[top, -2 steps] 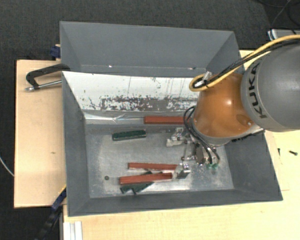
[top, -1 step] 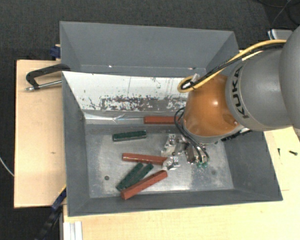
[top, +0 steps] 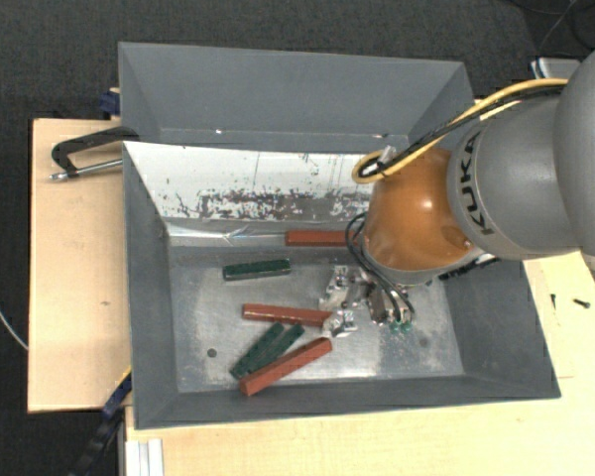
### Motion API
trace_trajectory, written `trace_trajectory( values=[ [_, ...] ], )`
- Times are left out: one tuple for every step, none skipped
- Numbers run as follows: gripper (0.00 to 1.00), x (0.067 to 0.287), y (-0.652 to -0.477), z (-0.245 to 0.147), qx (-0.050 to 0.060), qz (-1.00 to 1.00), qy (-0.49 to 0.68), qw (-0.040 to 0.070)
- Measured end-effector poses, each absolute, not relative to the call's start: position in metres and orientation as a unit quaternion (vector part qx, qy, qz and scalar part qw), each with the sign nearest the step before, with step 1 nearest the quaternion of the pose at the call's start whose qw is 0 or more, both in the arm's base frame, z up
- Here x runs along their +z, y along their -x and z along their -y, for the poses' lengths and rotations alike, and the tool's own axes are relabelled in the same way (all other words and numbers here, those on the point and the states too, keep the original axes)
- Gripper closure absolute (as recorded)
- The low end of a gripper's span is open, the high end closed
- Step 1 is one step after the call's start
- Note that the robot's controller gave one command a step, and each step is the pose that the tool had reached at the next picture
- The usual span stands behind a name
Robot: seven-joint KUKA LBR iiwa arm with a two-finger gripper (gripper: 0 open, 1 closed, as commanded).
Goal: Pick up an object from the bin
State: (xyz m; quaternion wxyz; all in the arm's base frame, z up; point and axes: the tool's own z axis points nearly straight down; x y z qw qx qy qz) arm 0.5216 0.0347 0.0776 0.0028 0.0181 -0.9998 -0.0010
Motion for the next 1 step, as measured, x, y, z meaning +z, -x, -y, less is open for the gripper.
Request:
trace_trajectory(
  values=[
    [1.0,0.2071,-0.516,-0.055,-0.001,1.0,0.018,-0.002]
  ],
)
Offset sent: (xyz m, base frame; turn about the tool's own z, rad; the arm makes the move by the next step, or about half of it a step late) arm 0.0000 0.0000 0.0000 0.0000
